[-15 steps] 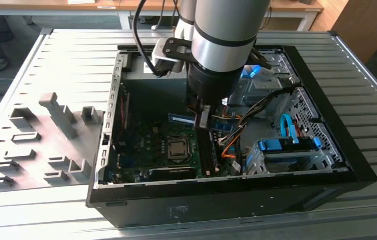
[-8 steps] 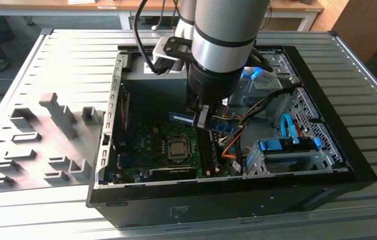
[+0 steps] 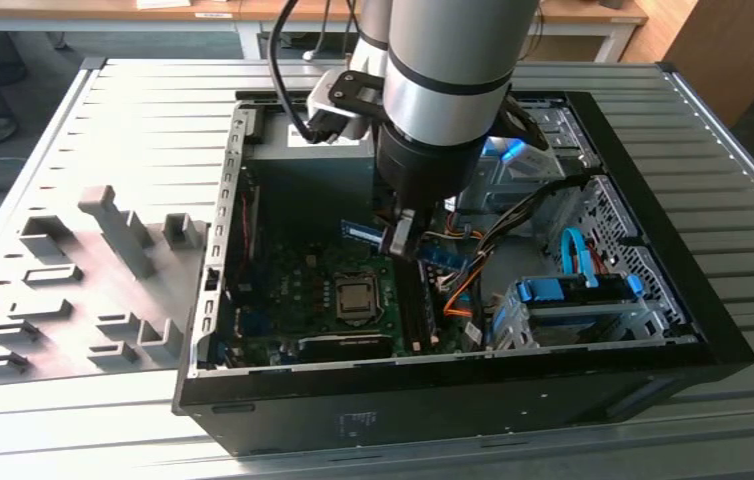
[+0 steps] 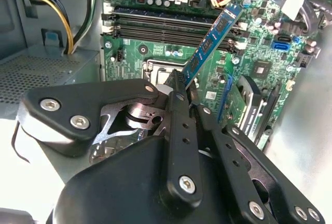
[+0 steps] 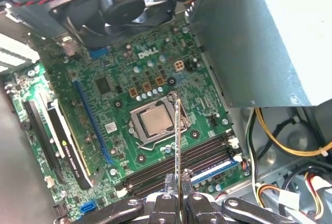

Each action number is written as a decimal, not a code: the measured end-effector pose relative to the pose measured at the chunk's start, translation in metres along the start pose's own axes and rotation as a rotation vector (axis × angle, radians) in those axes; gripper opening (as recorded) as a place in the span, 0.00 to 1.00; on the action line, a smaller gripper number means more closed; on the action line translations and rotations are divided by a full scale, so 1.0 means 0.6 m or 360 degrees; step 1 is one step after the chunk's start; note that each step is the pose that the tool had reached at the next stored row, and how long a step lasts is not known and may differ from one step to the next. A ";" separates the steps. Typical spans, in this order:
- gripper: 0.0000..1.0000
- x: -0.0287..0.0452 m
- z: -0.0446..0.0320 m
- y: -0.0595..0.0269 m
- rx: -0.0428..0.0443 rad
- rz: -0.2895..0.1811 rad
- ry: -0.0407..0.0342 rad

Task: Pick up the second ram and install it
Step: 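Insert the second ram into the second slot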

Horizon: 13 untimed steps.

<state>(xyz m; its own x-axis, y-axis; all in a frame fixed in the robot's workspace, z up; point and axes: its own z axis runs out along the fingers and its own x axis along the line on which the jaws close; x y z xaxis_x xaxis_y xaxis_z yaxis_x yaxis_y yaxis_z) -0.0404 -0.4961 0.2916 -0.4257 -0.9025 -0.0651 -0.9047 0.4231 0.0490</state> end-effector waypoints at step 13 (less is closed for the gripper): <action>0.14 0.000 0.001 0.000 0.0013 0.0179 -0.0006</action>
<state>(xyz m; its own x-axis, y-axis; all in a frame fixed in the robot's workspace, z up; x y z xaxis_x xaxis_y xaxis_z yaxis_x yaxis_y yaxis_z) -0.0404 -0.4961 0.2912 -0.5246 -0.8490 -0.0635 -0.8513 0.5225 0.0481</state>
